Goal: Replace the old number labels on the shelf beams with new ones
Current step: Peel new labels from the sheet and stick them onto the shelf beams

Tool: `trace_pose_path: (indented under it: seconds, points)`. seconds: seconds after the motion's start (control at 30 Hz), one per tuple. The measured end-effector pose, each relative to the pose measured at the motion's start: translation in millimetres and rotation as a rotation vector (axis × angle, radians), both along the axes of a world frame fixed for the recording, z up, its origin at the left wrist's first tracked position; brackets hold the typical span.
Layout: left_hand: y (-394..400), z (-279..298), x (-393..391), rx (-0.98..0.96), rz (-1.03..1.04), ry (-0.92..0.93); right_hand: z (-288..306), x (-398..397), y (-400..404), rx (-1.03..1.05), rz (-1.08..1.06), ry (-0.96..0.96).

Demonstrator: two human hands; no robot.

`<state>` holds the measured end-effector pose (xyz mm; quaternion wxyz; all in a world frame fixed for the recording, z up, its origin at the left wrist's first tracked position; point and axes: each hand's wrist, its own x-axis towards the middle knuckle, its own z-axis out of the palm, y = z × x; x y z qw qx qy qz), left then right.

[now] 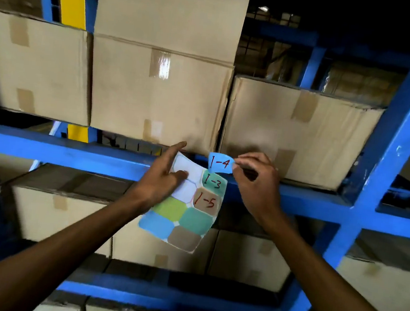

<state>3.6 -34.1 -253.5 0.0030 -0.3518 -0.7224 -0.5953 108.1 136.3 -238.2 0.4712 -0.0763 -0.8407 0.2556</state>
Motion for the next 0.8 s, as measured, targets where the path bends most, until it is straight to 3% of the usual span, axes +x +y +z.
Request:
trace_pose_path:
  seconds: [0.33, 0.8]
  points:
    - [-6.9, -51.6, 0.9, -0.32, -0.189, 0.373, -56.7, -14.1, 1.0, -0.056, -0.265, -0.155]
    - [17.4, -67.9, -11.9, -0.812, -0.092, 0.681, -69.9, -22.8, -2.5, -0.1, -0.302, -0.154]
